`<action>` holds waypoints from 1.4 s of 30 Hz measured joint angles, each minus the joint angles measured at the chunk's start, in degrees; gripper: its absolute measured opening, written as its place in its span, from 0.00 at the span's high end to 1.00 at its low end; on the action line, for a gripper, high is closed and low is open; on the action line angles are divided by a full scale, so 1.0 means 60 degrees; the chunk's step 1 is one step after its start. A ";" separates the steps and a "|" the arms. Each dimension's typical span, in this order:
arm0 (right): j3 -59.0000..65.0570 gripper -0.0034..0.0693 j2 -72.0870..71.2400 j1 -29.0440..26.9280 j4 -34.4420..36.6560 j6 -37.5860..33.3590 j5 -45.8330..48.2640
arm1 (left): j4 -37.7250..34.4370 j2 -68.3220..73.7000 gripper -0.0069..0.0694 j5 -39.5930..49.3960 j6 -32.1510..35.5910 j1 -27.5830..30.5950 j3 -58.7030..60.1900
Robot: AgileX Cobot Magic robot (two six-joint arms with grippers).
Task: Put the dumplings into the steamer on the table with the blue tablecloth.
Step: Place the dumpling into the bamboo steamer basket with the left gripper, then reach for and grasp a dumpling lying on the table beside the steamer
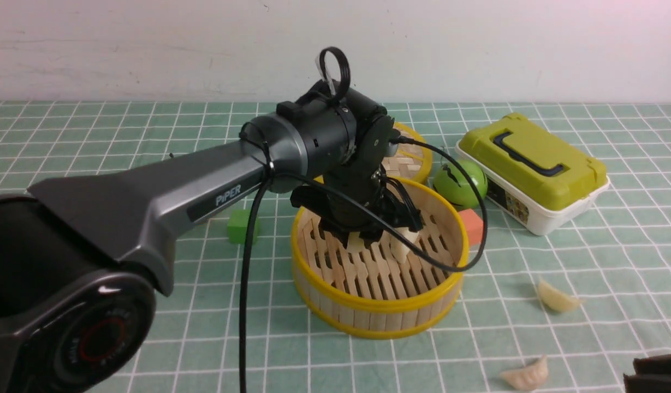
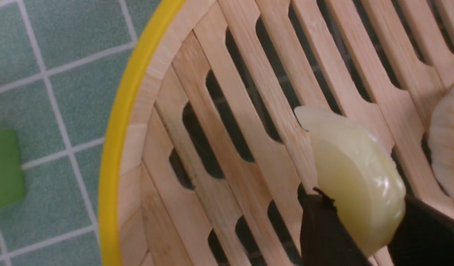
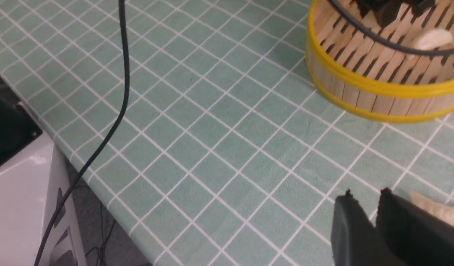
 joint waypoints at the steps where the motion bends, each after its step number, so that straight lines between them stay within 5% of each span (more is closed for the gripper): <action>1: 0.0000 0.80 0.0000 0.0000 -0.0076 0.0200 0.0035 | 0.0008 0.0085 0.59 0.0000 0.0001 0.0000 -0.0049; 7: -0.0241 0.79 0.0356 0.0000 -0.1438 0.1762 0.0113 | 0.0019 0.0136 0.34 0.0384 -0.0001 0.0000 -0.0359; 13: -0.1361 0.78 0.1918 0.0000 -0.3024 0.3027 0.0600 | 0.0007 -0.0806 0.28 0.1730 0.0506 0.0000 -0.1146; 22: -0.1907 0.71 0.4402 0.0000 -0.4029 0.3308 0.0073 | 0.0183 -0.3936 0.55 0.2702 0.1661 0.0000 -0.1328; 29: -0.2895 0.41 0.7340 0.0000 -0.4499 0.3479 -0.0108 | -0.0379 -0.6445 0.89 0.2702 0.1904 0.0000 -0.0220; 34: -0.3850 0.28 0.9093 0.0000 -0.5075 0.3726 -0.0555 | -0.0700 -0.8106 0.93 0.2702 0.1936 0.0000 0.1857; 42: -0.5146 0.28 1.1380 -0.0009 -0.7258 0.5277 -0.0858 | -0.1305 -1.0728 0.93 0.2710 0.1938 0.0000 0.5710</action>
